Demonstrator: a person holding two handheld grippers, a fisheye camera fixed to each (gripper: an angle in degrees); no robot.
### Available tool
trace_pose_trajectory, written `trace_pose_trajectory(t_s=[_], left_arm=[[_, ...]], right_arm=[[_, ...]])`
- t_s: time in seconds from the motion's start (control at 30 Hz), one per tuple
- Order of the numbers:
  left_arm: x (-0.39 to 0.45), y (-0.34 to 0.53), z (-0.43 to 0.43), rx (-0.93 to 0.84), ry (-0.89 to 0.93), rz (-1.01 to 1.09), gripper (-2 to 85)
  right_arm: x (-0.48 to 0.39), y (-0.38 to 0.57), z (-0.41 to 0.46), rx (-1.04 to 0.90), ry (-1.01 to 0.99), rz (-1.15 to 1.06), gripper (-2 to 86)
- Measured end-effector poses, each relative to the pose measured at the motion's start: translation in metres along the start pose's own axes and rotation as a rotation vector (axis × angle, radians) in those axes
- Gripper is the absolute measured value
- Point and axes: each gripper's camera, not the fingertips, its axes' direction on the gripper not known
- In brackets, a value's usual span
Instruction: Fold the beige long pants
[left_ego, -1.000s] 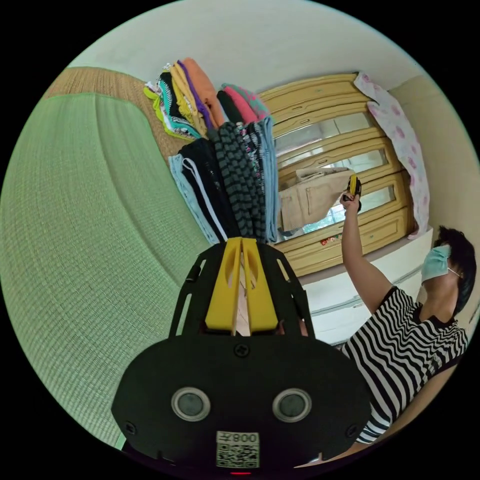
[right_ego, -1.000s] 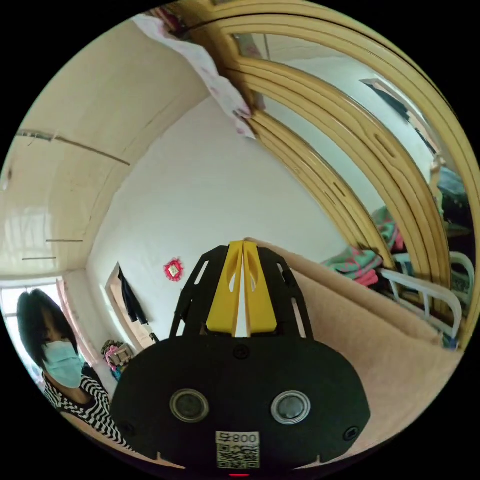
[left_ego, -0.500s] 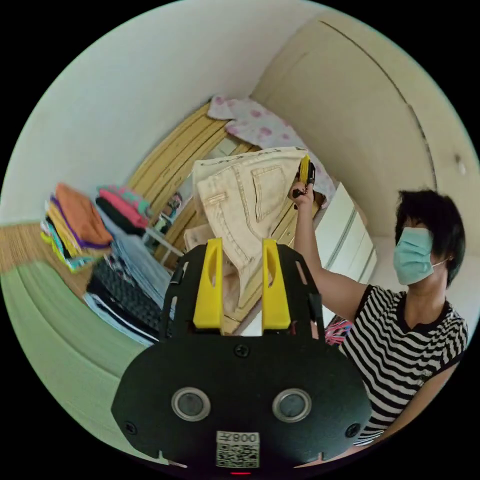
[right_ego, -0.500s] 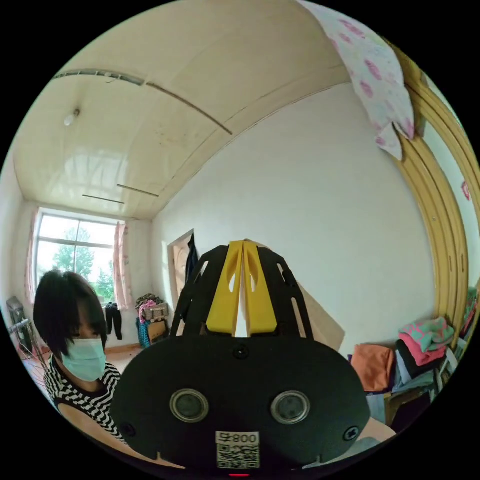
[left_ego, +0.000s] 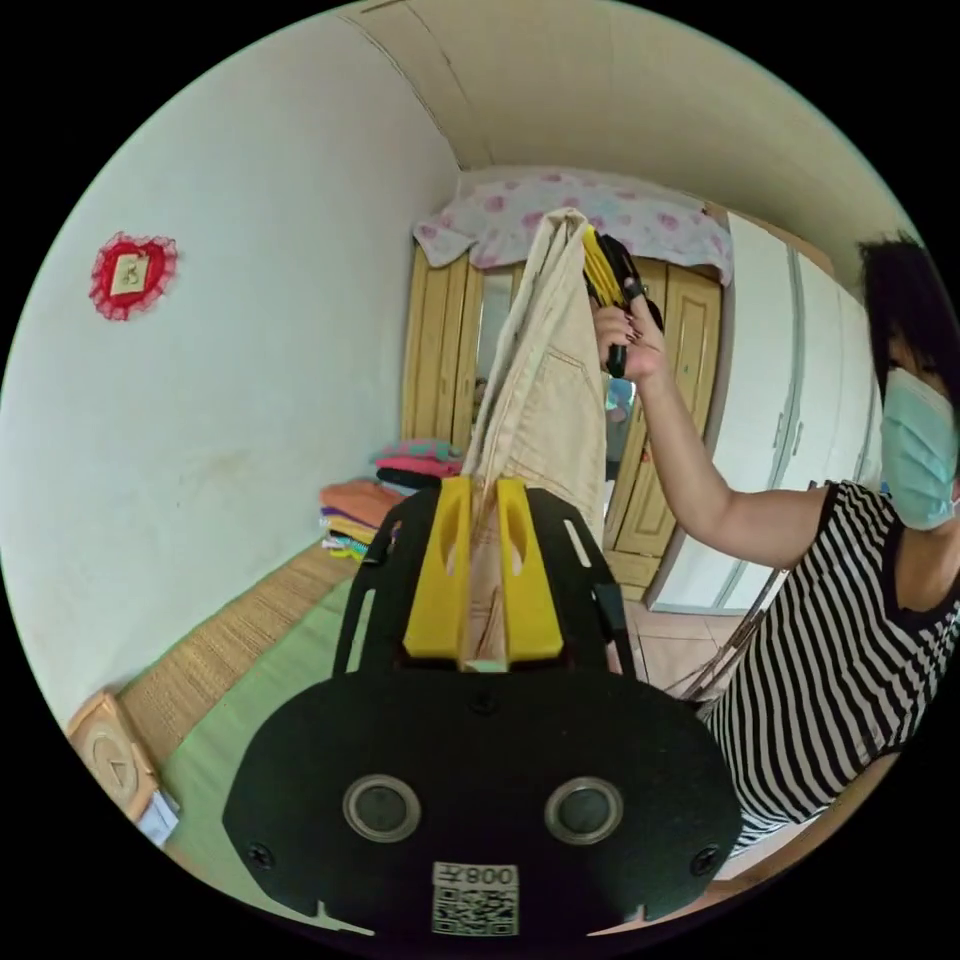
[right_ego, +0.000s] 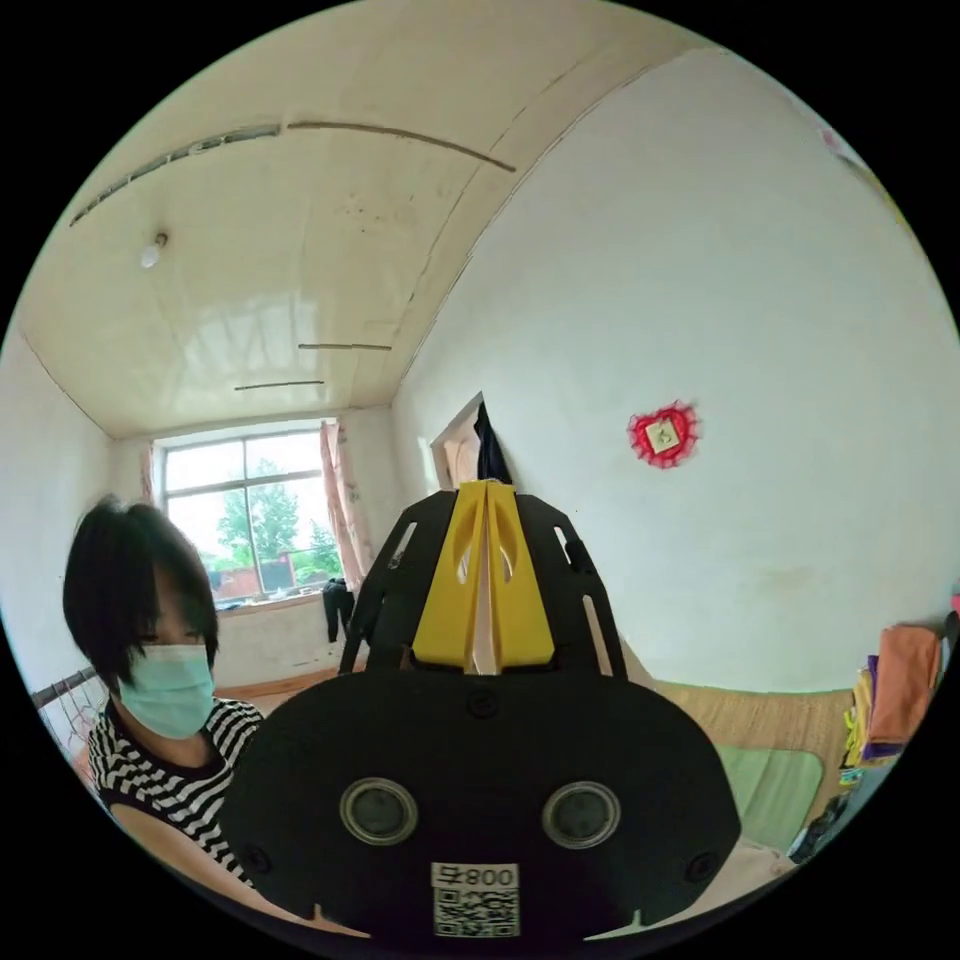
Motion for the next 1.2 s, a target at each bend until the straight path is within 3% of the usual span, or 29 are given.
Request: trace_pose_trajectory(t_s=[0.3,0.5,0.63,0.9,1.2], left_arm=[[0.047,0.087,-0.147,-0.138,-0.363,-0.098,2.2],[0.071,0.132,-0.201,-0.300,-0.603,-0.115,1.5],[0.070,0.181,-0.201,-0.530,-0.699,-0.185,1.1],[0.056,0.255,-0.226,-0.625,-0.695,-0.402,0.8],[0.041,0.283,-0.250,-0.652,-0.676,-0.479,0.9]], right_arm=[[0.051,0.098,0.137,-0.132,-0.074,0.199,-0.2],[0.101,0.239,0.198,-0.365,-0.051,0.374,0.0],[0.142,0.362,0.203,-0.485,0.006,0.561,0.0],[0.189,0.521,0.219,-0.730,0.177,0.798,1.3],[0.222,0.615,0.390,-1.021,0.188,0.767,9.9]])
